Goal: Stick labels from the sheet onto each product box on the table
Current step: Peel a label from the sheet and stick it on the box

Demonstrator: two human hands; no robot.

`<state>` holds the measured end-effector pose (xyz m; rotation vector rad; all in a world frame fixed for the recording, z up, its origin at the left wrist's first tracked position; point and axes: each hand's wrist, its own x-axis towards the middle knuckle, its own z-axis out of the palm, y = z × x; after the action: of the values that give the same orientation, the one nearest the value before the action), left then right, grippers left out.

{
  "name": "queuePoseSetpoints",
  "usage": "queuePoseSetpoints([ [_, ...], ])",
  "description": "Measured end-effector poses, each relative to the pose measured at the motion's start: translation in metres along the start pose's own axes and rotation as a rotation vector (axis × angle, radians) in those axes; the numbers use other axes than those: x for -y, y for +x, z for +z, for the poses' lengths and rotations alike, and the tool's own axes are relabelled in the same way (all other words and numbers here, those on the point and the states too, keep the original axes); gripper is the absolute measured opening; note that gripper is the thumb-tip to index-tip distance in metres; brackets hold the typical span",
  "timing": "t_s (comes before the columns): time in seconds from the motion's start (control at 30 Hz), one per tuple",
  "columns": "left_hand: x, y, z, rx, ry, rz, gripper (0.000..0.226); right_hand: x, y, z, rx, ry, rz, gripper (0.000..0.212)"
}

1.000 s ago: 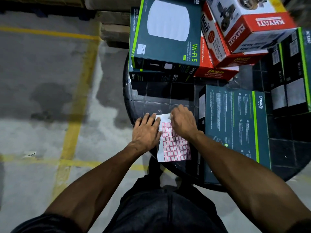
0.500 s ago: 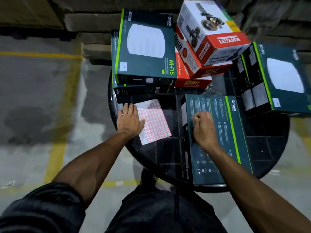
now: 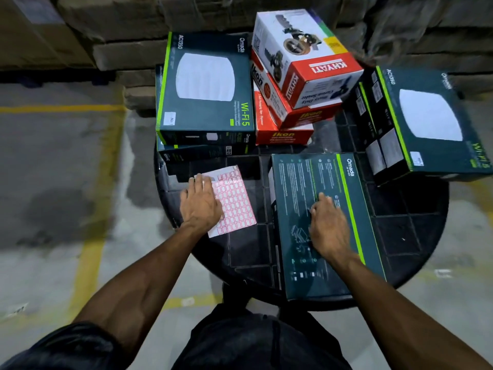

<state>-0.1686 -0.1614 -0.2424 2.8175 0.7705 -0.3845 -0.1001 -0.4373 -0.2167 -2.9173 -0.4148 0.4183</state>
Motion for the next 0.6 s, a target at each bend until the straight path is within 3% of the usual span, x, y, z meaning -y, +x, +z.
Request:
queuePoseSetpoints([
  [0.2,-0.081,-0.021,-0.008,-0.038,-0.181,0.202,0.061,-0.005,-0.006,-0.007,0.056,-0.108,-0.084,0.034],
  [0.37,-0.145,-0.015,-0.013,-0.047,-0.263,0.245,0.062,-0.014,-0.026,-0.030,0.096,-0.115,-0.230,0.038],
  [0.43,-0.162,-0.007,-0.012,-0.015,-0.273,0.216,0.062,-0.023,-0.032,-0.037,0.044,-0.136,-0.325,0.028],
  [0.5,-0.175,0.001,-0.010,0.021,-0.266,0.180,0.063,-0.037,-0.023,-0.048,0.127,-0.032,-0.279,0.011],
  [0.6,-0.191,0.002,-0.006,0.049,-0.192,0.147,0.060,-0.058,0.012,-0.064,0.059,0.137,-0.219,0.013],
])
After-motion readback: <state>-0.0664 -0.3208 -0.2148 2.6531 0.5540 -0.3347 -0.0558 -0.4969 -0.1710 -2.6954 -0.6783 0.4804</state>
